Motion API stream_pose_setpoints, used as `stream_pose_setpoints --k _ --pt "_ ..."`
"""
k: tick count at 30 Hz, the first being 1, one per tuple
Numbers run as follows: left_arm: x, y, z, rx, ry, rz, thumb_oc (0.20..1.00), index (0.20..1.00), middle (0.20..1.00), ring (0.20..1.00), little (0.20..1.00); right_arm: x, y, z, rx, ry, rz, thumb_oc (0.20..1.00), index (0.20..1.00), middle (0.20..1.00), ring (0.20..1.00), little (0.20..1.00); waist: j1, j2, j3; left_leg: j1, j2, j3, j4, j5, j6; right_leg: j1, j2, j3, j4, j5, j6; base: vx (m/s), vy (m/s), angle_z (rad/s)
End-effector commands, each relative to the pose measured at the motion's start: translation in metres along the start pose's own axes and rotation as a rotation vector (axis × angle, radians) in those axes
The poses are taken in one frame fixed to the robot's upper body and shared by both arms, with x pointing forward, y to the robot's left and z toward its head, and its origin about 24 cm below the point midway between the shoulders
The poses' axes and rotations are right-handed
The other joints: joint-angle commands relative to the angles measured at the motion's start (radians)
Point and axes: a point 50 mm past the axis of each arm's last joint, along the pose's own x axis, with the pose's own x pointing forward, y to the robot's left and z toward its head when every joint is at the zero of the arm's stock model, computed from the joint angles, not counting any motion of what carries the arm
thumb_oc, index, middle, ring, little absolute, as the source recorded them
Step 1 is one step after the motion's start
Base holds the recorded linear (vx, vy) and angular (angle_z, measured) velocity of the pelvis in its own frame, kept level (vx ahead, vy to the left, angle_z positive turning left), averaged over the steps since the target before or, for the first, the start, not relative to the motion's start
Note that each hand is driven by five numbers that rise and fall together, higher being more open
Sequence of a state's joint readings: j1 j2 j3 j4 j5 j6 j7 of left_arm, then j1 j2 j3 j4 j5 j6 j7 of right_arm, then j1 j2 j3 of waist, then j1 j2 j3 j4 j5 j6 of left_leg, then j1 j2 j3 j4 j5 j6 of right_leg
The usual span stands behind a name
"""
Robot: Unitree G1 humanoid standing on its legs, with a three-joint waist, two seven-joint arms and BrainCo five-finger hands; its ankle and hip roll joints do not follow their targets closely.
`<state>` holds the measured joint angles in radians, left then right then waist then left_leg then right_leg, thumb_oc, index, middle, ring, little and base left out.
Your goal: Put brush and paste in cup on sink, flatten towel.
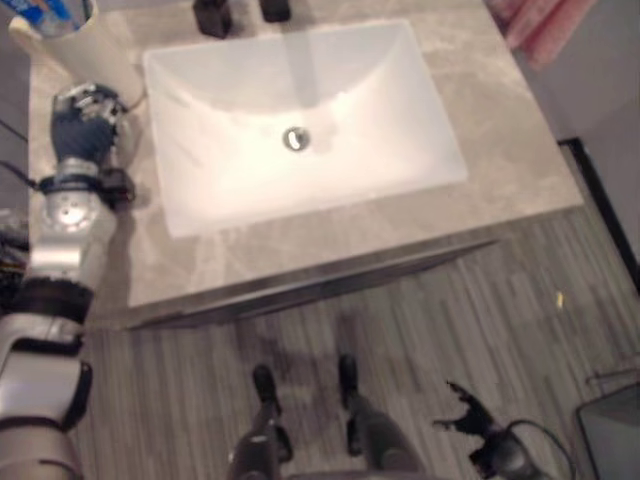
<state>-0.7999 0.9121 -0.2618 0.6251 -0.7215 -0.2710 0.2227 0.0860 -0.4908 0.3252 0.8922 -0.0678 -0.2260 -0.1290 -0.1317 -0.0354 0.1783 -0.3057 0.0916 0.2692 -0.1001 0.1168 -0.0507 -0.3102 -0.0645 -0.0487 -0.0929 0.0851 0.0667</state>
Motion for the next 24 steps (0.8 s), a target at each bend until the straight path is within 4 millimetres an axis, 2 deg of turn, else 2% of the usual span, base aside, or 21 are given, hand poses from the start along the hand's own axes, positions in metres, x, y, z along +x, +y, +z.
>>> stream_pose_setpoints --k 1,10,24 --pt "0.022 0.019 0.047 -0.02 -0.164 0.102 0.2 0.2 0.2 0.2 0.2 -0.007 -0.024 -0.016 0.009 0.04 -0.069 1.0 1.0 1.0 1.0 1.0 -0.011 -0.005 -0.018 0.046 0.03 -0.09 0.013 -0.086 -0.014 0.011 -0.053 -0.047 0.006 0.002 0.068 0.02 -0.006 -0.04" --pt "0.03 0.023 0.064 -0.036 -0.206 0.138 0.2 0.2 0.2 0.2 0.2 -0.007 -0.018 -0.001 0.008 -0.04 -0.038 1.0 1.0 1.0 1.0 1.0 -0.018 -0.016 0.008 0.006 0.034 -0.088 0.013 -0.077 -0.015 -0.03 -0.05 -0.04 0.006 0.013 0.071 0.0 0.002 -0.01" --pt "0.042 0.022 0.087 -0.028 -0.25 0.167 0.2 0.2 0.2 0.2 0.2 -0.01 -0.018 -0.003 0.031 -0.054 -0.048 1.0 1.0 1.0 1.0 1.0 -0.032 -0.028 0.021 -0.045 0.036 -0.103 0.013 -0.071 -0.018 -0.077 -0.044 -0.032 0.006 0.024 0.074 0.0 0.0 0.0"
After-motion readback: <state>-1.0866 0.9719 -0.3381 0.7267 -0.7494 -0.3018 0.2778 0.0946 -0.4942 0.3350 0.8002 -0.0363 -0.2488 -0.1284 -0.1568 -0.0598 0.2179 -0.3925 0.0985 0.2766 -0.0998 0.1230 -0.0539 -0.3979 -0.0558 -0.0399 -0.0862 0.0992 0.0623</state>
